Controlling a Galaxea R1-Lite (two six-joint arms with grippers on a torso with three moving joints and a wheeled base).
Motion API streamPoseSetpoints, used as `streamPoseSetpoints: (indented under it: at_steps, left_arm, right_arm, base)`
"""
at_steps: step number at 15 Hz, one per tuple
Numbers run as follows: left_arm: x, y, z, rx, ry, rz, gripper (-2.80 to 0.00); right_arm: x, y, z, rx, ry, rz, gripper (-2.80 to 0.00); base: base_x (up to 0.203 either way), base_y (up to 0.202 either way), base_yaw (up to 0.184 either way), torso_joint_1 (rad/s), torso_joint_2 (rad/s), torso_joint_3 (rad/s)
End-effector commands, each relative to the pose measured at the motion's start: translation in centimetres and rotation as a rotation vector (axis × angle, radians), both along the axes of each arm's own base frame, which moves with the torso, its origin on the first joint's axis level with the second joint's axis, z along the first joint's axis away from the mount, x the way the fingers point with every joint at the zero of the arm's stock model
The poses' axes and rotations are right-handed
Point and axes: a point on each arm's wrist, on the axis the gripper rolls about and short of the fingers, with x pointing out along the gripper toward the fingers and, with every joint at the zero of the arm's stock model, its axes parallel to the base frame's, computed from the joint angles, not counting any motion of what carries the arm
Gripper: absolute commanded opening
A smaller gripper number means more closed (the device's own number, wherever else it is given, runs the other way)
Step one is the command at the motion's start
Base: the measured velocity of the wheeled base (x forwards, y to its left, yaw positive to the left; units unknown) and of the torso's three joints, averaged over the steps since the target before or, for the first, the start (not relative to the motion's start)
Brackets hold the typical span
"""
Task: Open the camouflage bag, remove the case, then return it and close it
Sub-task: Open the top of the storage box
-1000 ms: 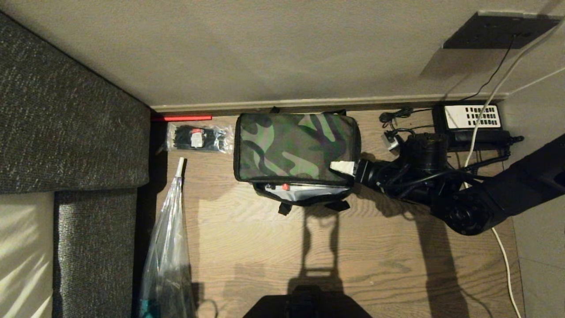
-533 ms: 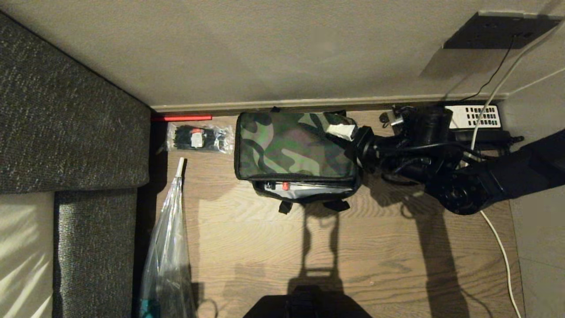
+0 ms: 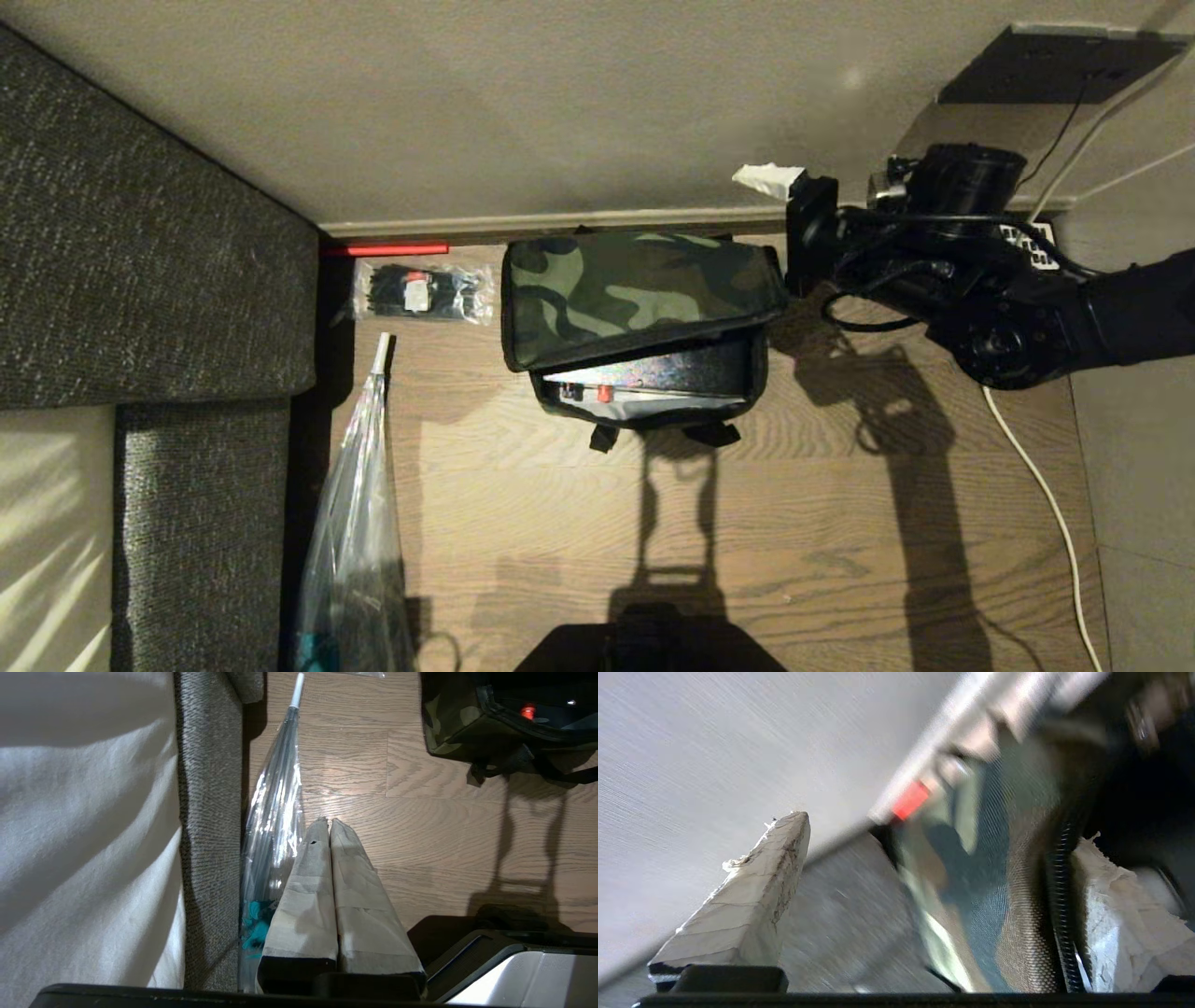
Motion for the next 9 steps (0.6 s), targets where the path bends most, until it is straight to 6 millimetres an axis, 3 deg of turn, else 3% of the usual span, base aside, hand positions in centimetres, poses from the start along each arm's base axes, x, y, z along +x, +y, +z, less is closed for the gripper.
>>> streamPoseSetpoints:
  at_steps: [1,9]
  left_arm:
    - [0.0,0.0,-0.1,-0.001,0.003,0.000,-2.80]
    - [0.0,0.0,-0.1,-0.001,0.001,0.000,-2.80]
  right_arm:
    - [0.3,-0.9,1.0,0.026,-0.040,-0.018,0.00]
    - [0.3,-2.1,3.2,0.063,-0.179,-0.037,0.00]
  base:
    - [0.000,0.000,0.000,0.000,0.00,0.000]
    - [0.000,0.000,0.000,0.000,0.00,0.000]
